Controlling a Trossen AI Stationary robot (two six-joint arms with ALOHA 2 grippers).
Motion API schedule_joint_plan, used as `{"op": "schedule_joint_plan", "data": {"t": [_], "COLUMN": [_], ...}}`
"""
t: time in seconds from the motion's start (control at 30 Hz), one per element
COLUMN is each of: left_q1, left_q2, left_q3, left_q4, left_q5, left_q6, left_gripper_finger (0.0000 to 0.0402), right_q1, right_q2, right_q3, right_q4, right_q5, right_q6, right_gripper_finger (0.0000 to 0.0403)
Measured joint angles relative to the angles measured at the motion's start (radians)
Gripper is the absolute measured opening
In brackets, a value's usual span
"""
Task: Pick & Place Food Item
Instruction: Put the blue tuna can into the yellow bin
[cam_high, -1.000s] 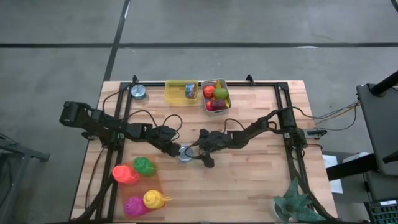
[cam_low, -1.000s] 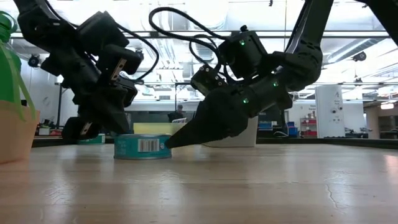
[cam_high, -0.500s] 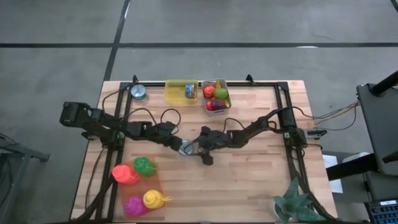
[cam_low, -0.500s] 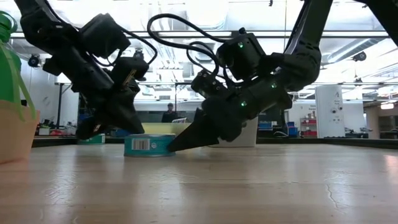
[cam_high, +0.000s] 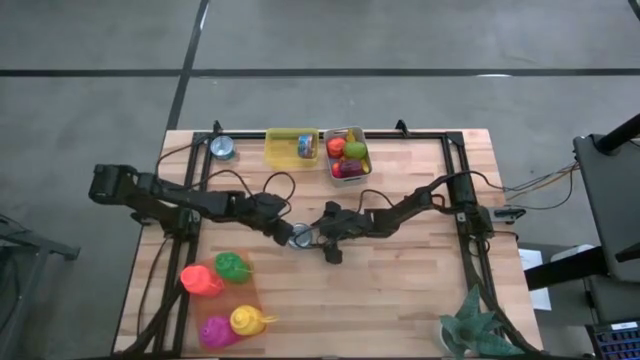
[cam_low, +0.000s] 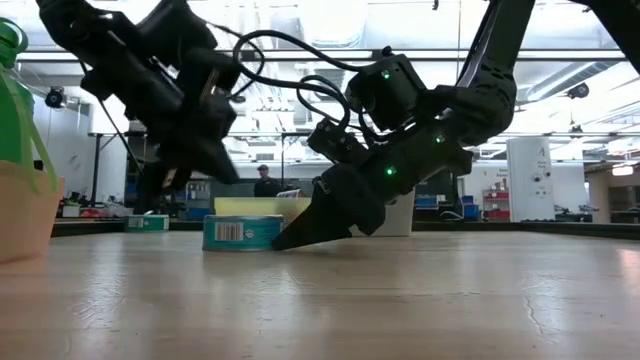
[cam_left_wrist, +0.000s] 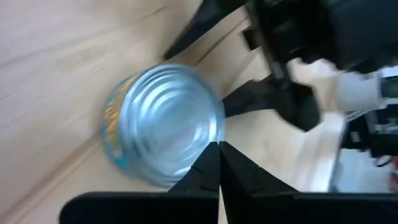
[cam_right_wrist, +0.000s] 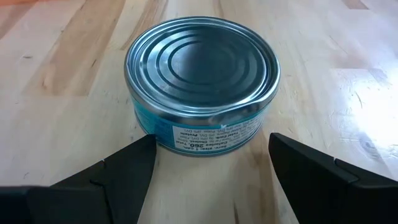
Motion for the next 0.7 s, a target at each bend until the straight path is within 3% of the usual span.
{"op": "schedule_joint_plan", "data": {"t": [0.2,0.7], "left_q1": [0.0,0.0], "left_q2": [-0.002,-0.003], "left_q3": [-0.005,-0.005], "left_q4": [-0.116,-0.143], "left_q5": [0.0,-0.044], "left_q6": [-0.013,-0.019], "left_gripper_finger": [0.0003,0.0003], "right_q1": [0.0,0.0], "right_q2": [0.0,0.0], "right_q3": [0.0,0.0], "right_q4": [-0.001,0.0], "right_q5": [0.0,0.0], "right_q6": [0.0,0.0], "right_gripper_finger": [0.0306,0.0306]}}
